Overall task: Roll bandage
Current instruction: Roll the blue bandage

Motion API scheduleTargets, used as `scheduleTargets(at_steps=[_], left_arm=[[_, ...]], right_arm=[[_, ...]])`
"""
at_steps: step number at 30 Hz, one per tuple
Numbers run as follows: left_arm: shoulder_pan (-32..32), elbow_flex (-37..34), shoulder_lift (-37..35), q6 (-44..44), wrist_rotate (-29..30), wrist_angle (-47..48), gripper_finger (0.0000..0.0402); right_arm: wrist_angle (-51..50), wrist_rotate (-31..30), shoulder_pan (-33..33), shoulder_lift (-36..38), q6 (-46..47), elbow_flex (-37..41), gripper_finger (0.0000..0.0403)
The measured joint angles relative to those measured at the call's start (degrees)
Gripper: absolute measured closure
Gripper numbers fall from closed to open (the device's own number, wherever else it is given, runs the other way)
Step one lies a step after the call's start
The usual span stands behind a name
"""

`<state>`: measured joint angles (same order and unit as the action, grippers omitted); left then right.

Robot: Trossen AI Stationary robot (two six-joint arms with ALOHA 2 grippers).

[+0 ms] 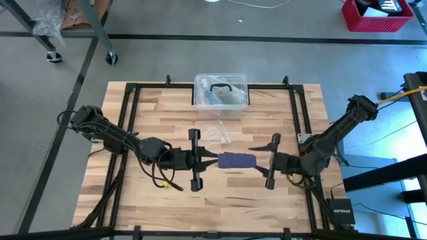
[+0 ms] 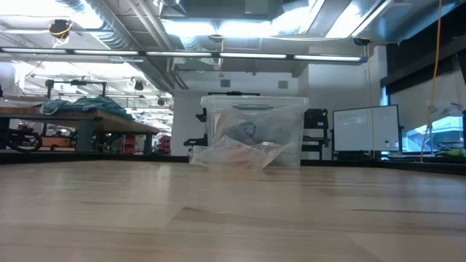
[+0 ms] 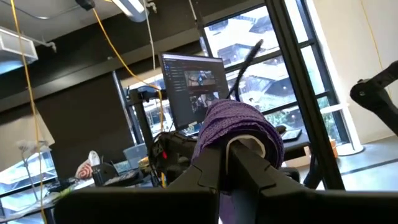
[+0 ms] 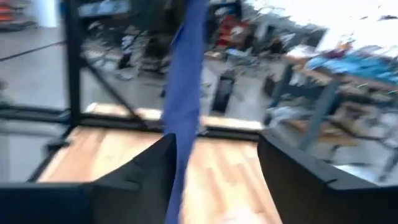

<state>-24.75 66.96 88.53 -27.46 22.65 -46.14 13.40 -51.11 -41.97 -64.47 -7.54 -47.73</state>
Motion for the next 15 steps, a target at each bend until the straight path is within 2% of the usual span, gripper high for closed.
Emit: scheduleTargets(at_steps=[4, 9, 12, 15], left_arm=[[0.3, 0.0, 0.0, 0.0, 0.0, 0.0, 0.0391], [0.3, 0.0, 0.0, 0.0, 0.1, 0.0, 0.0391], [0.3, 0.0, 0.0, 0.0, 0.1, 0.1, 0.0391], [0.2, 0.0, 0.0, -0.8, 0.1, 0.4, 0.0391]], right_arm=[[-1.9, 7.5, 1.4, -1.6, 3.8, 0.0, 0.0168], [0.3, 8.2, 2.8, -5.1, 3.5, 0.0, 0.0197], [0.5, 8.1, 3.4, -6.6, 2.2, 0.0, 0.0236], [0.5, 7.7, 3.3, -6.8, -0.1, 0.0, 0.0308]])
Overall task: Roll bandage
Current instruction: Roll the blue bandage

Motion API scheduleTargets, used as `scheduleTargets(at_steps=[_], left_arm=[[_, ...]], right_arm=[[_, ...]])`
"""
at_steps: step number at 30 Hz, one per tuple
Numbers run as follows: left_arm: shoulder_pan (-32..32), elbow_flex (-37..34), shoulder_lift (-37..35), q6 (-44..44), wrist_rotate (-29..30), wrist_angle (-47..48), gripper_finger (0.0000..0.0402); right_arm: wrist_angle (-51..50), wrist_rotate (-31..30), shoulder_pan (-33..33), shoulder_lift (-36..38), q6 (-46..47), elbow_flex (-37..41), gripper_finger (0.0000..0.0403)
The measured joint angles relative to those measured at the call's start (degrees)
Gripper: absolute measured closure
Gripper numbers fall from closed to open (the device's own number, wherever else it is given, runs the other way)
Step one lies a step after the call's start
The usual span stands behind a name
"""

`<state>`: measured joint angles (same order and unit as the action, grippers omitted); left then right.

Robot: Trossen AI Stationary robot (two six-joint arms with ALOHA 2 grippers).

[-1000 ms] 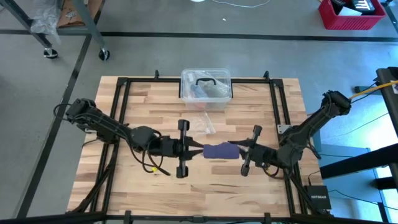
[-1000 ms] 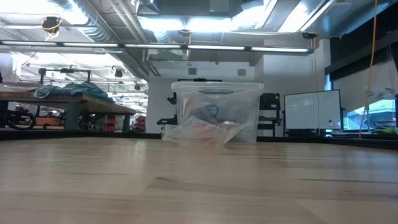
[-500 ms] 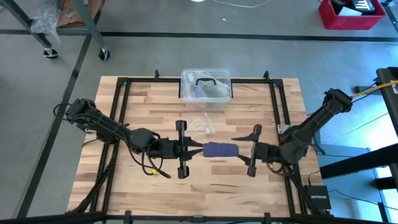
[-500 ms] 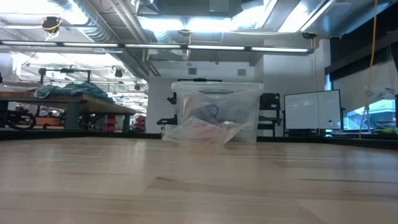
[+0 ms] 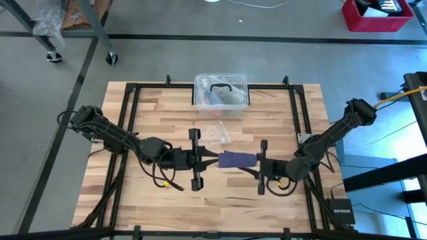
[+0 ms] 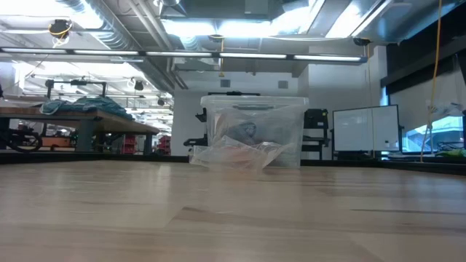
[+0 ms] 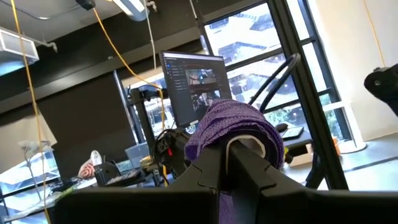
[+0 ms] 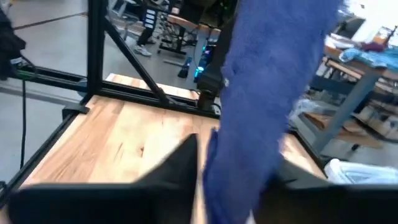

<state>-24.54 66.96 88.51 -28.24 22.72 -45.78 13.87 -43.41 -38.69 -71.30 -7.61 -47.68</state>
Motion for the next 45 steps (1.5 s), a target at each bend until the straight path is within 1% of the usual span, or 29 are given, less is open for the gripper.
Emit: scheduleTargets(at_steps=[2, 3, 4, 6, 10, 13, 15, 19, 23, 28, 31, 34, 38, 41, 45], left_arm=[[-0.2, 0.0, 0.0, -1.6, 0.0, -0.2, 0.0391], [-0.2, 0.0, 0.0, -2.5, 0.1, -0.5, 0.0391], [-0.2, 0.0, 0.0, -3.6, 0.7, -1.2, 0.0391], [-0.4, 0.0, 0.0, -6.7, 3.7, -2.8, 0.0391], [-0.3, 0.0, 0.0, -15.8, 10.2, -4.3, 0.0398], [0.1, 0.0, 0.0, -19.8, 11.7, -4.6, 0.0398], [0.3, 0.0, 0.0, -21.5, 11.8, -4.6, 0.0399], [0.4, 0.0, 1.1, -22.0, 11.9, -4.8, 0.0399], [0.3, 0.0, 3.7, -23.7, 12.1, -4.7, 0.04], [-0.1, 0.0, 6.6, -29.1, 12.5, -4.6, 0.04], [-0.2, 0.0, 7.7, -31.8, 12.4, -4.0, 0.0401], [-0.6, 0.0, 8.2, -32.2, 11.8, -2.2, 0.0401], [-0.8, 0.0, 8.4, -30.9, 11.0, 0.2, 0.0401], [-1.1, 0.1, 8.4, -28.3, 9.5, 1.5, 0.0401], [-2.1, 0.1, 8.4, -27.3, 8.8, 1.6, 0.0401]], right_arm=[[-0.2, 0.5, -1.2, 0.0, -0.3, 0.0, 0.037], [-0.3, 0.6, -1.9, 0.0, -0.7, 0.0, 0.0385], [-0.2, 0.8, -2.7, -0.1, -1.0, 0.0, 0.0389], [0.8, 0.8, -4.0, -0.9, -0.6, 0.0, 0.0387], [3.5, 0.9, -7.1, -3.3, -0.4, -0.1, 0.0397], [3.4, 0.9, -8.8, -4.7, -0.1, -1.6, 0.0396], [3.1, 0.9, -9.6, -5.5, -0.2, -3.3, 0.0398], [1.6, 1.0, -10.5, -6.8, -0.9, -7.3, 0.0397], [-2.7, 3.0, -10.5, -7.4, -1.7, -12.5, 0.0399], [-7.3, 4.6, -11.2, -8.0, -1.7, -18.8, 0.0399], [-8.6, 4.7, -12.5, -8.0, -4.4, -22.4, 0.04], [-9.7, 4.7, -12.5, -8.0, -6.8, -25.7, 0.0398], [-15.2, 4.6, -12.2, -8.0, -7.8, -30.9, 0.0397], [-19.0, 2.2, -11.0, -8.0, -8.8, -34.3, 0.0397], [-23.7, -4.5, -9.1, -7.7, -9.3, -37.6, 0.0397]])
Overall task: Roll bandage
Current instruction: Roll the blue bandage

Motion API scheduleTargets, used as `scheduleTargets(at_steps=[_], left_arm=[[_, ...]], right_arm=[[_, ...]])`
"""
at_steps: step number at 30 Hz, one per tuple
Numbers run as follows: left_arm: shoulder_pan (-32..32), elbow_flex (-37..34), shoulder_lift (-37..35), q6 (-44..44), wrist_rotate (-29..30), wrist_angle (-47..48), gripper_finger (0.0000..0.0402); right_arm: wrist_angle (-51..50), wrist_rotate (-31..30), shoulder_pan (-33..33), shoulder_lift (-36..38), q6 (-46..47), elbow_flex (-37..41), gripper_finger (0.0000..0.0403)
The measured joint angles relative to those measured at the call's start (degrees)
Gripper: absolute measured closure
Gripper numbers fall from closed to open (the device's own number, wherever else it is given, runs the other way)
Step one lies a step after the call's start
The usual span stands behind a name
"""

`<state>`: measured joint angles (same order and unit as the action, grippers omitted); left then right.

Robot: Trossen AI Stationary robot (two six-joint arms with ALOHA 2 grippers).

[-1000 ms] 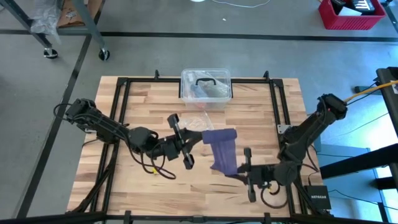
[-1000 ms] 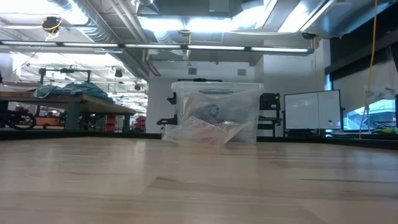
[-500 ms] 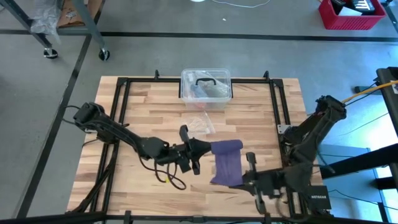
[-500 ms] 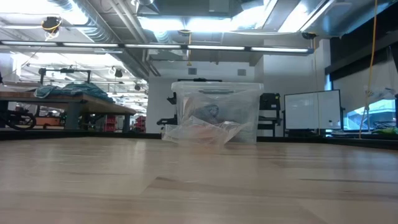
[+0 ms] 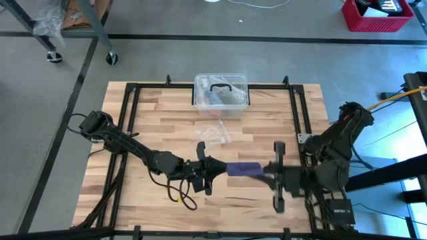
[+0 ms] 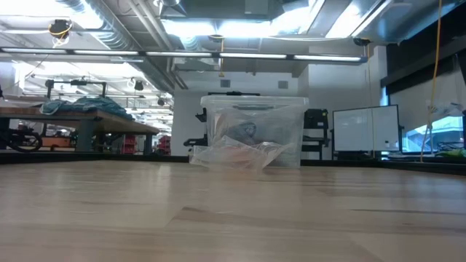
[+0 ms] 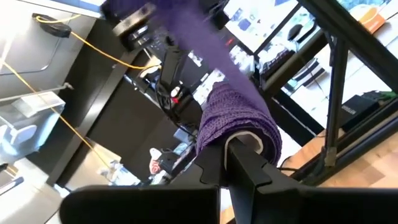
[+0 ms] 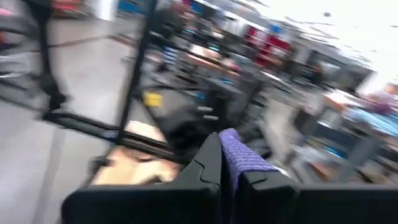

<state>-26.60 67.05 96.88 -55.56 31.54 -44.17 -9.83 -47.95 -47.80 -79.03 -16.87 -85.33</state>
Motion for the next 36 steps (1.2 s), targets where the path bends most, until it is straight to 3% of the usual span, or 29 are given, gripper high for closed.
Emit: scheduleTargets(at_steps=[7, 12, 18, 22, 29, 36], left_arm=[[-0.9, 0.0, 0.0, 0.8, -0.4, -1.0, 0.0401], [-0.5, 0.0, 0.1, 4.3, -0.3, -1.0, 0.0399], [0.3, -0.2, 0.2, 12.8, 0.0, -0.3, 0.04], [0.9, -0.2, 0.2, 19.5, 2.7, 1.7, 0.0398], [2.8, -0.2, 0.2, 26.5, 3.0, 7.7, 0.04], [3.0, -0.2, 0.2, 28.2, 3.0, 9.4, 0.0399]], right_arm=[[-6.0, -4.9, 6.1, 0.0, 1.0, -0.6, 0.0381], [-16.1, -4.7, 11.6, 0.0, 11.0, -0.6, 0.0325], [-29.3, 1.6, 17.0, 0.1, 24.5, -0.6, 0.0235], [-33.4, 7.8, 19.4, 0.1, 29.7, -0.6, 0.0197], [-35.2, 9.6, 20.3, 0.1, 33.7, -0.6, 0.0182], [-36.3, 9.9, 20.1, 0.1, 33.6, -0.6, 0.0182]])
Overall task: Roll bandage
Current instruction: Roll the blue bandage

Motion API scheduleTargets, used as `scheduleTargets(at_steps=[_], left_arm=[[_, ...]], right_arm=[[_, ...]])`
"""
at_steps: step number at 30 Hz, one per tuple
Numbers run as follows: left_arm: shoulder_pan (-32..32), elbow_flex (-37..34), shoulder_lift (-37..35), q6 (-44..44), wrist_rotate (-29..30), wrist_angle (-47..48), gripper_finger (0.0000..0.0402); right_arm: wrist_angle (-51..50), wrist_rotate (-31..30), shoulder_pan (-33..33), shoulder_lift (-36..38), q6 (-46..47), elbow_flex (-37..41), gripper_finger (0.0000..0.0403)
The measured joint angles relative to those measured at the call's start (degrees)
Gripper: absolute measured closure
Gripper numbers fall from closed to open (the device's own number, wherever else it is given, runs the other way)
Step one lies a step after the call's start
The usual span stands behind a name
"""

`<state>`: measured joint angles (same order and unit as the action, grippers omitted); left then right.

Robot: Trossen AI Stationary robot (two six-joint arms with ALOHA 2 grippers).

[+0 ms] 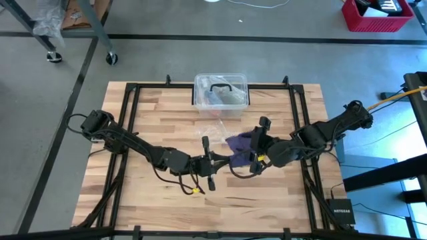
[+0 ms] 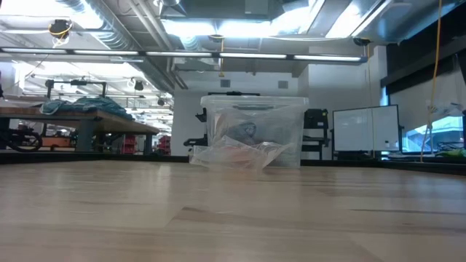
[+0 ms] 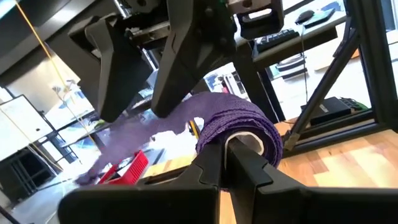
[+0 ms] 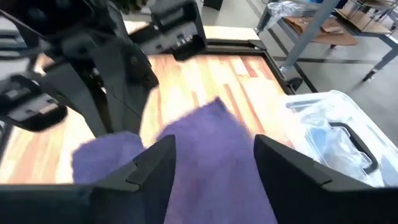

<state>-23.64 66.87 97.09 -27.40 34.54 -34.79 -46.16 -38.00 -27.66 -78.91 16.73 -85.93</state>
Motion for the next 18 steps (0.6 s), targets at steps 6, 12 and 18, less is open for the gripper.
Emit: scheduleTargets(at_steps=[6, 12, 18], left_arm=[[-0.8, 0.0, 0.0, -1.1, 0.2, -0.1, 0.0397], [-1.0, 0.1, 0.0, -1.8, 0.2, -0.5, 0.0399], [-2.2, 0.1, -0.1, -2.9, 0.5, -2.7, 0.0396]], right_arm=[[-4.2, 0.5, 0.7, -0.3, 4.4, 0.0, 0.0182], [-5.0, 4.7, 0.7, -0.4, 5.8, -2.8, 0.0182], [-18.1, 9.2, -0.6, 0.0, 6.3, -11.7, 0.0182]])
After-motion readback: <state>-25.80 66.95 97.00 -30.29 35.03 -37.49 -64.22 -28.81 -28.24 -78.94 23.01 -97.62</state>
